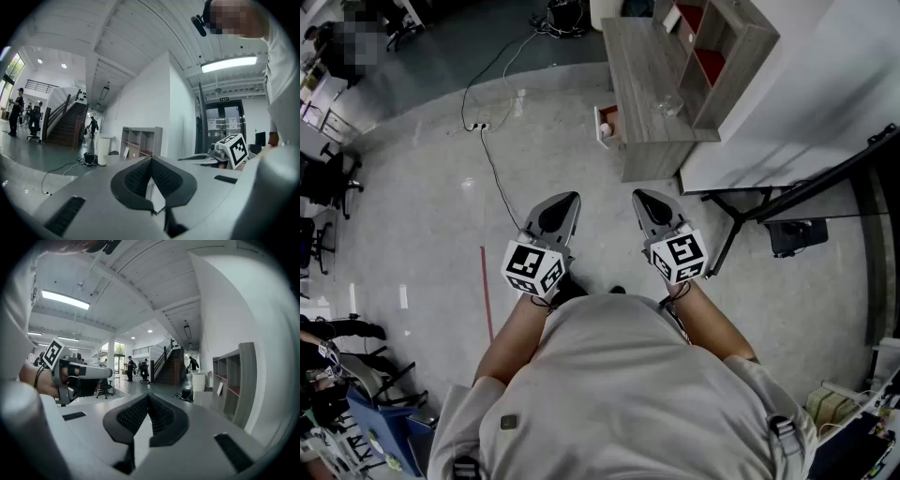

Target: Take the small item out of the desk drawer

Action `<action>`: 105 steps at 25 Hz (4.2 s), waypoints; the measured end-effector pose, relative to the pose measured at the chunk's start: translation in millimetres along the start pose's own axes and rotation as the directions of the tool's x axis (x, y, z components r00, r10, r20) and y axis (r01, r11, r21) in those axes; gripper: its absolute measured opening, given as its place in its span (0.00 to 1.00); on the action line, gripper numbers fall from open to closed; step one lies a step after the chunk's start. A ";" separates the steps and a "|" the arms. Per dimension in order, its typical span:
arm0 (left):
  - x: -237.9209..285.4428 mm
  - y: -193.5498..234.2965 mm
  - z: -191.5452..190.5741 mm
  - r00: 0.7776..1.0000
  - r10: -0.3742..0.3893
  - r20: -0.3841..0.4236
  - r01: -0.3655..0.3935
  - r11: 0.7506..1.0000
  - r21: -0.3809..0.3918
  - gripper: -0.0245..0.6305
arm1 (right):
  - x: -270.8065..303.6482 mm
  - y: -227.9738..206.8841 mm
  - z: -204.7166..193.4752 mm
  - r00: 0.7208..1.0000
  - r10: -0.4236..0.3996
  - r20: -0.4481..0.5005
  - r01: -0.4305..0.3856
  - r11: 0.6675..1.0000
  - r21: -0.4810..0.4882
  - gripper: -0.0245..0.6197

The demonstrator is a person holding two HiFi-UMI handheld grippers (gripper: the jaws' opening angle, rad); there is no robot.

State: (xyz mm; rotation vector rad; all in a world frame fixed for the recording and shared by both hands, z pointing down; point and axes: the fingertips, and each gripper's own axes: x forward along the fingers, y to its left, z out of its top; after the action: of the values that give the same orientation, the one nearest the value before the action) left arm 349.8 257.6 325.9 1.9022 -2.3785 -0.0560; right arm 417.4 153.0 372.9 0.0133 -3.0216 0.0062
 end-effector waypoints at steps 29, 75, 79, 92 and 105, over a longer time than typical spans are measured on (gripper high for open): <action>-27.5 206.6 -5.1 0.999 -0.017 -0.028 0.015 0.997 -0.072 0.06 | 191.2 68.1 9.7 0.998 0.003 -0.055 -0.002 1.000 0.010 0.07; 346.1 398.2 -1.3 0.966 -0.198 -0.167 0.192 0.980 -0.048 0.06 | 439.7 -256.4 3.2 0.982 -0.170 -0.081 0.179 0.977 0.114 0.07; 386.6 379.2 -6.0 0.945 -0.273 -0.181 0.269 0.962 -0.046 0.06 | 424.0 -285.2 -3.7 0.969 -0.230 -0.087 0.240 0.962 0.127 0.07; 502.1 325.2 -27.5 0.772 -0.588 -0.243 0.588 0.805 -0.078 0.06 | 377.9 -361.8 -34.2 0.835 -0.524 -0.168 0.548 0.817 0.179 0.08; 587.2 373.1 -75.7 0.516 -0.782 -0.349 0.796 0.588 -0.141 0.06 | 450.0 -373.4 -107.7 0.678 -0.648 -0.347 0.735 0.606 0.305 0.08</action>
State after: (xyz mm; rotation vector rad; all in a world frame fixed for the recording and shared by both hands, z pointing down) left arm -132.8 -229.8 464.4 2.5586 -1.1002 0.2719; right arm -13.1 -223.7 535.0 1.1582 -2.5238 0.5558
